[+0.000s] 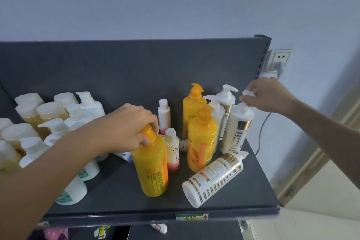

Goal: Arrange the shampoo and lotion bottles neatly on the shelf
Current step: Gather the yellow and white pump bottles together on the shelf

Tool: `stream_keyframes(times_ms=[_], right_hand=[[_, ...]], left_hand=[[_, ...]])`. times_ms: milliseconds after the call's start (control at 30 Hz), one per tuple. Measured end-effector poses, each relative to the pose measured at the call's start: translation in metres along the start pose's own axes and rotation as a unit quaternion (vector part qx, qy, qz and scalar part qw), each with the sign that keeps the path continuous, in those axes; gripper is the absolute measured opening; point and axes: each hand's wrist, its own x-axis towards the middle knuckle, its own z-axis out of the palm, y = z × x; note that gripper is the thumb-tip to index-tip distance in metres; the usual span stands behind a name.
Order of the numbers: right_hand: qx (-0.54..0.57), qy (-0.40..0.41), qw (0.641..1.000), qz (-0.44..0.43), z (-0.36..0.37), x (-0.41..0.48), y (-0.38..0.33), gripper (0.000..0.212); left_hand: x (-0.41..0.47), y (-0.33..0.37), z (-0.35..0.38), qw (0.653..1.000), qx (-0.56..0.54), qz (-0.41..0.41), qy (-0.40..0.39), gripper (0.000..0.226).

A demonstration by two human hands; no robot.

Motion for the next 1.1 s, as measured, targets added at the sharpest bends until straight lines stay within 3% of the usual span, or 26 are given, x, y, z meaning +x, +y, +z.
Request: stream_keyframes(times_ms=[267, 467, 567, 667, 867, 1100], right_hand=[[0.016, -0.003, 1.0, -0.006, 0.008, -0.005, -0.003, 0.03], [0.028, -0.123, 0.986, 0.113, 0.024, -0.032, 0.022, 0.061], [0.044, -0.214, 0.958, 0.185, 0.054, -0.049, 0.034, 0.049], [0.024, -0.254, 0.945, 0.204, 0.091, -0.058, 0.033, 0.04], [-0.009, -0.247, 0.942, 0.228, 0.132, -0.056, 0.026, 0.013], [0.1, -0.197, 0.918, 0.329, 0.136, -0.062, 0.023, 0.027]], left_hand=[[-0.004, -0.006, 0.001, 1.0, 0.021, 0.012, -0.013, 0.036], [-0.002, -0.01, 0.002, 0.999, 0.025, 0.017, -0.018, 0.036], [0.0, -0.009, 0.002, 1.0, 0.018, 0.019, -0.015, 0.034], [-0.001, -0.008, 0.001, 1.0, 0.02, 0.012, -0.015, 0.033], [-0.004, -0.004, 0.004, 0.999, 0.031, -0.008, -0.001, 0.035], [-0.006, 0.005, 0.002, 0.997, 0.078, -0.015, 0.006, 0.035]])
